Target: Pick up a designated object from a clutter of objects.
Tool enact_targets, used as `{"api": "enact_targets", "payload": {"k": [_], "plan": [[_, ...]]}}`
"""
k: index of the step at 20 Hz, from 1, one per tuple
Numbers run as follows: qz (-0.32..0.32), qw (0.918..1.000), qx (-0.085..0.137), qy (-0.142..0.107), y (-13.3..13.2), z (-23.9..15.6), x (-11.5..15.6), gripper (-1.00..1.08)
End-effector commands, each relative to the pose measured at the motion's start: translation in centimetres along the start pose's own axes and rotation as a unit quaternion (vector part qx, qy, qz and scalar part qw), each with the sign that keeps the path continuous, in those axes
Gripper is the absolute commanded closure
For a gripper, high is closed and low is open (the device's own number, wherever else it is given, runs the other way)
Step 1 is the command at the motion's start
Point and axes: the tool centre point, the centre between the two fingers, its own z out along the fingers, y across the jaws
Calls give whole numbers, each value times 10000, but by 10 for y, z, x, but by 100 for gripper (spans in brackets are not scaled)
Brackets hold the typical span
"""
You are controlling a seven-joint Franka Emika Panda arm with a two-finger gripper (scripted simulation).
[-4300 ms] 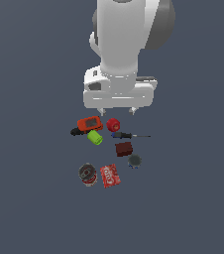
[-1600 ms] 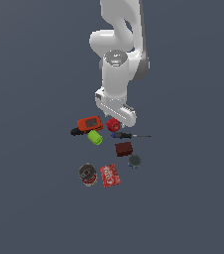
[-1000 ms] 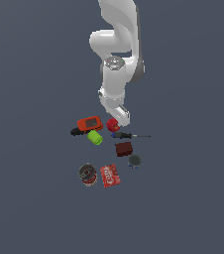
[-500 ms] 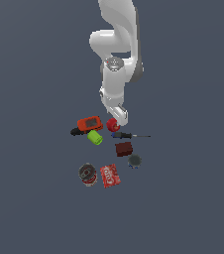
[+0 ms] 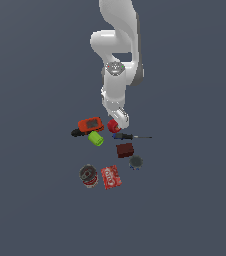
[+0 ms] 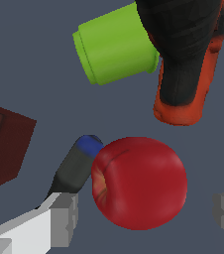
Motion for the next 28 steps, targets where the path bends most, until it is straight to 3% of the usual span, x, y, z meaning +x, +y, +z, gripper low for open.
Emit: {"api": "enact_targets", "payload": {"k": [1,13,14,28], "plan": [[5,10000,-1,-1,0,9,0,-92],[15,10000,0,0,0,35,0,-92],[15,10000,0,0,0,35,0,108],[112,9999,-7,11,5,27,4,108]]}}
